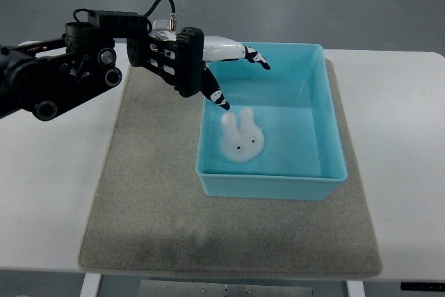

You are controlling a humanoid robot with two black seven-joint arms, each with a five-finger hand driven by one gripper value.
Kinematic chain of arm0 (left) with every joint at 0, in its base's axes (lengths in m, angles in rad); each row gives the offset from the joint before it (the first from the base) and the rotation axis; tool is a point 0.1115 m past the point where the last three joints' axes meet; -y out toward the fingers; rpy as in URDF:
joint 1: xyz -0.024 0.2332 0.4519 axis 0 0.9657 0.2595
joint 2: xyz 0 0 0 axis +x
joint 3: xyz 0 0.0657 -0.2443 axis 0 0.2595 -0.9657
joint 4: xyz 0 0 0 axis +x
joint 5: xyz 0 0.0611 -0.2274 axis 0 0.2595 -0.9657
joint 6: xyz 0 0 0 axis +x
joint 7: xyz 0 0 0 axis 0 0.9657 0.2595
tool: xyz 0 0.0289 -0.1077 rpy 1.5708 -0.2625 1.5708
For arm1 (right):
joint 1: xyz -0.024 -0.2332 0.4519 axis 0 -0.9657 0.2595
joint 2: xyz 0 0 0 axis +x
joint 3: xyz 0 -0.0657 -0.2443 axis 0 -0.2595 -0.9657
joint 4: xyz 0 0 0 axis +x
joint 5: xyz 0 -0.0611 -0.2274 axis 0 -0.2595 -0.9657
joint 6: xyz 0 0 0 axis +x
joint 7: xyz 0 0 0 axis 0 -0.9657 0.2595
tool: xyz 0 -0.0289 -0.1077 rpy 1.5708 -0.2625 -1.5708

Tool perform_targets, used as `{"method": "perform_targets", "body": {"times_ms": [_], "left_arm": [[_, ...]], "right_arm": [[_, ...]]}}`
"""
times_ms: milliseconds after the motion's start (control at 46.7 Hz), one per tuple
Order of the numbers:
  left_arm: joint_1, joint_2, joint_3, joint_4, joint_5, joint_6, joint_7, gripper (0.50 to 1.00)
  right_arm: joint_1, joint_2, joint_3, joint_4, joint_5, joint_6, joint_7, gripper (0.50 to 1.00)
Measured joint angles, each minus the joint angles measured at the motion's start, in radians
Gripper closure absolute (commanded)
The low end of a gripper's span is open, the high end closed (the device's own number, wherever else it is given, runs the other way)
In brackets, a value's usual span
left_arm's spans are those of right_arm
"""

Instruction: Place white toy into blue box with left hand

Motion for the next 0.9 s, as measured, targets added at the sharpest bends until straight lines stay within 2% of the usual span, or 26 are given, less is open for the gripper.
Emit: {"method": "perform_targets", "body": {"times_ms": [43,171,492,728,899], "left_arm": [[0.000,0.000,-0.006,0.005,-0.001,0.003,0.000,0.547],[0.000,-0.001,-0.029,0.026,-0.026,0.039,-0.002,0.544],[-0.004,-0.002,-0.032,0.138,-0.181,0.211,-0.002,0.549],[-0.011,-0.007,-0.033,0.227,-0.483,0.358,0.003,0.555],[-0.011,-0.010,-0.038,0.247,-0.821,0.460,0.003,0.555]], "right_arm": [[0.000,0.000,0.000,0.000,0.000,0.000,0.000,0.564],[0.000,0.000,0.000,0.000,0.000,0.000,0.000,0.564],[0.000,0.000,0.000,0.000,-0.001,0.000,0.000,0.564],[0.000,0.000,0.000,0.000,-0.001,0.000,0.000,0.564],[0.000,0.000,0.000,0.000,0.000,0.000,0.000,0.564]]}}
